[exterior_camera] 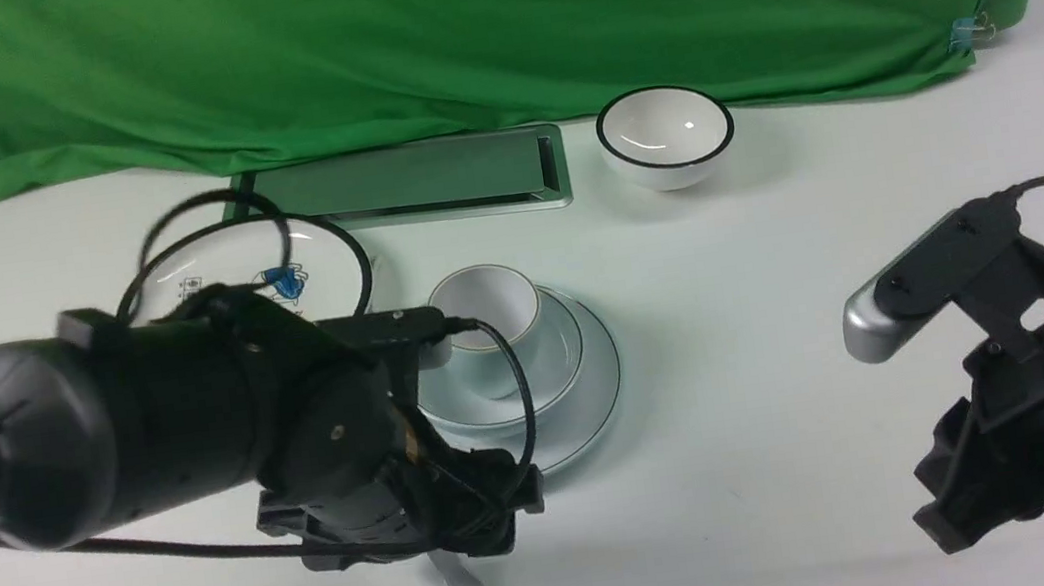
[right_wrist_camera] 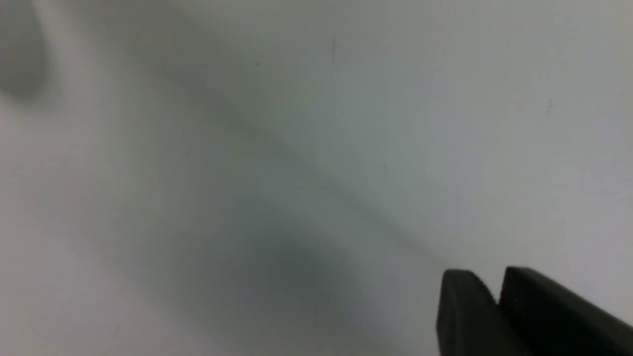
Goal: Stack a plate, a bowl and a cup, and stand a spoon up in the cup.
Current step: Use the left arm to grab a blue soup spoon
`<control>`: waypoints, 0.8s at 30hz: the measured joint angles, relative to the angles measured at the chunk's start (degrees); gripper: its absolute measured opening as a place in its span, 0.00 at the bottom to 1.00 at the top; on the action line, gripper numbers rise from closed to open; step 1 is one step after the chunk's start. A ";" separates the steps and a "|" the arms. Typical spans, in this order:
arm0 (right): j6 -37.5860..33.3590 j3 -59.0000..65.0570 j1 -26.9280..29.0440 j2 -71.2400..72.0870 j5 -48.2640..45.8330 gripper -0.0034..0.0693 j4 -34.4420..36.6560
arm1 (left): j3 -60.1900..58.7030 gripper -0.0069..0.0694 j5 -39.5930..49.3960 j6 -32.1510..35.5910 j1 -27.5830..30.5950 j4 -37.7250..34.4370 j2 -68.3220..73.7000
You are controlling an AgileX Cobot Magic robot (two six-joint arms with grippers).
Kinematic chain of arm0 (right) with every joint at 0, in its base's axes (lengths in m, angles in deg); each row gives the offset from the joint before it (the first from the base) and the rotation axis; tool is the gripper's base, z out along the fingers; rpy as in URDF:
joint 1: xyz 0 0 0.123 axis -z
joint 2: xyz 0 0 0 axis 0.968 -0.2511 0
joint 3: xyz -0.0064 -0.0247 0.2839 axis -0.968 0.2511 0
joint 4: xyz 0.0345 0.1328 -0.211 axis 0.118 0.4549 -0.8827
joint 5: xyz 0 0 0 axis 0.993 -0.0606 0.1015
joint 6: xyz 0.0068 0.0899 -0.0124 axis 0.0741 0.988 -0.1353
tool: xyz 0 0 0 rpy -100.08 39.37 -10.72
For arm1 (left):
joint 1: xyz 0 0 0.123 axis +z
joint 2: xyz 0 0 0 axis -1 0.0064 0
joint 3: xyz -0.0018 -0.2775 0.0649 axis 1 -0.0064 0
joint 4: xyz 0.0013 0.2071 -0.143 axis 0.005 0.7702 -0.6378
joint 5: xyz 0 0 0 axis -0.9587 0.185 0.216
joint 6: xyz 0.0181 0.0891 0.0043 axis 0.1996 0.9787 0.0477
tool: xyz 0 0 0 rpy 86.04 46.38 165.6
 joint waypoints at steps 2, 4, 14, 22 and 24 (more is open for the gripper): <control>-0.39 0.46 0.00 0.11 0.57 0.24 0.00 | 0.54 0.77 0.31 -0.03 0.00 0.00 1.85; -0.75 0.57 0.00 0.11 1.17 0.25 0.23 | 0.89 0.72 0.39 -0.03 0.00 0.54 2.96; -1.10 0.57 0.00 0.11 2.02 0.27 0.46 | 1.43 0.21 2.23 -0.03 -0.07 7.14 4.43; -1.47 0.57 0.00 0.11 2.17 0.28 0.46 | 1.28 0.19 7.46 -0.03 0.16 10.89 3.04; -1.91 0.64 0.00 0.11 2.69 0.28 0.46 | 0.69 0.19 8.83 0.08 0.21 12.25 -0.28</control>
